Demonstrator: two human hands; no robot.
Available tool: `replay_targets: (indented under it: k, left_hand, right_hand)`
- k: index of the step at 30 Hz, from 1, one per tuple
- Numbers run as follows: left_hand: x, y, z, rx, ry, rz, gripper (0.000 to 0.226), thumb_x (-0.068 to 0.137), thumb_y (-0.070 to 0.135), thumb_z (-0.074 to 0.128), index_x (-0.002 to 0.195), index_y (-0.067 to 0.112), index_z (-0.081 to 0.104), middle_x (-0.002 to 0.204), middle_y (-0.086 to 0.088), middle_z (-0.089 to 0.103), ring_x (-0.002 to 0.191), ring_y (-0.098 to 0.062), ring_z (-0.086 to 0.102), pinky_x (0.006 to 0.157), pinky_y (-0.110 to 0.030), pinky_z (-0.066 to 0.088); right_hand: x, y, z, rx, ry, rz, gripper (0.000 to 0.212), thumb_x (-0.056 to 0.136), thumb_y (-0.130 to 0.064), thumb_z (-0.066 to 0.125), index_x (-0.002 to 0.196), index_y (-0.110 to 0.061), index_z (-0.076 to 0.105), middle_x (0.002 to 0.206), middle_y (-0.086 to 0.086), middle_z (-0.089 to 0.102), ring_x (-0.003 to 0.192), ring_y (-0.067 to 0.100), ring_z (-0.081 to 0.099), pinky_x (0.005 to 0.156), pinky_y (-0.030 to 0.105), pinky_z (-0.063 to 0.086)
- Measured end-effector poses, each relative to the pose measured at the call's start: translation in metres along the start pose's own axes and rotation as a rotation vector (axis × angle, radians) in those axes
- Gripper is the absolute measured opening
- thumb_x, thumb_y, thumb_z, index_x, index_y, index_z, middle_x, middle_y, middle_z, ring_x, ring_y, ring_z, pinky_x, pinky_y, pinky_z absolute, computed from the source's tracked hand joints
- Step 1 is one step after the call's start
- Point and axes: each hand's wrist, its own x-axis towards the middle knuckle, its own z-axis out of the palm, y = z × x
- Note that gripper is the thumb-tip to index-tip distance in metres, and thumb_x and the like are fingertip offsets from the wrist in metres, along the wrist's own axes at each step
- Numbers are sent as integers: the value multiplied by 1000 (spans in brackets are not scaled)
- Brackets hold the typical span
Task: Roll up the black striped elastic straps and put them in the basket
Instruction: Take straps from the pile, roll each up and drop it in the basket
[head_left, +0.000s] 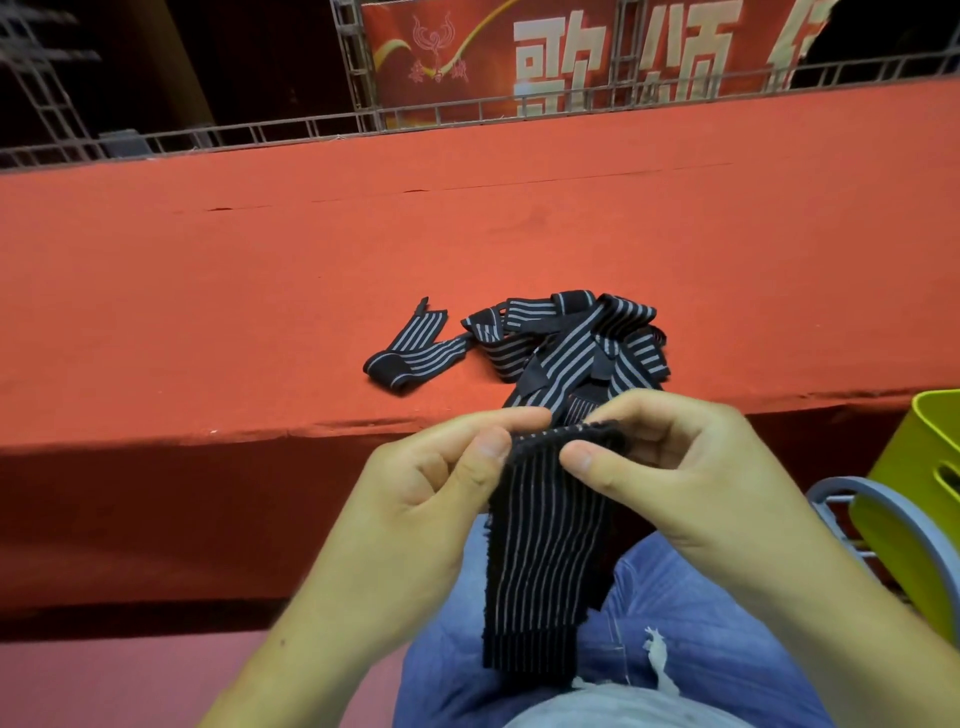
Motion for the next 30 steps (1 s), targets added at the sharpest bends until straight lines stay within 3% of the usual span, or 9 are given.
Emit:
replay_targets:
  k: [3,5,11,14,18,21,25,30]
  left_hand:
    - [-2,5,1,-14,9,38,27,99,42,65,118,27,77,103,10,79,99,-6,74,89,-22,55]
    - [-3,7,3,-17,53,66,23,89,29,72,110,24,79,94,8,80,88,-5,75,79,-13,54]
    - [0,8,5,-38,181,75,15,81,16,72,92,21,82,86,0,81,81,-7,76,72,-13,54]
    - [-1,10,5,-13,193,73,19,87,7,72,91,23,81,84,0,80,79,-8,75,71,-14,53]
    - [-3,13,5,2,177,49,27,89,-2,70,89,22,81,85,0,81,80,-8,76,72,-13,53]
    - [-3,13,5,-9,171,33,21,89,1,69,92,18,81,89,-1,81,86,-10,77,75,-15,54]
    - [-1,16,5,2,116,1,27,88,12,70,112,22,77,86,6,80,84,-5,74,76,-13,53]
    - [-1,15,8,25,128,27,17,82,22,71,96,19,80,86,2,81,82,-7,76,73,-14,54]
  right_hand:
    - [0,1,1,80,15,15,26,69,-34,82,79,-10,75,81,10,77,72,10,70,69,19,56]
    - [-1,1,1,103,36,20,30,69,-34,83,80,-7,75,82,13,78,73,12,70,70,22,56]
    - [-2,-3,3,139,15,0,18,74,-31,78,77,-13,78,77,-2,77,72,3,69,70,13,53]
    - [-3,-6,4,124,-26,-18,17,80,-30,73,88,-19,84,89,-3,82,86,5,77,77,14,54]
    - [-4,-7,4,109,42,-42,15,76,-29,75,84,-20,84,85,-3,82,82,5,77,74,12,54]
    - [-4,-8,4,107,54,-55,13,76,-29,75,80,-19,83,82,-1,81,78,4,76,72,11,53]
    - [-4,-9,4,111,55,-72,13,76,-27,76,77,-17,82,79,1,80,74,3,73,70,11,53]
    - [-4,-7,4,104,24,-60,15,78,-32,74,85,-22,82,81,-2,80,77,3,74,72,12,53]
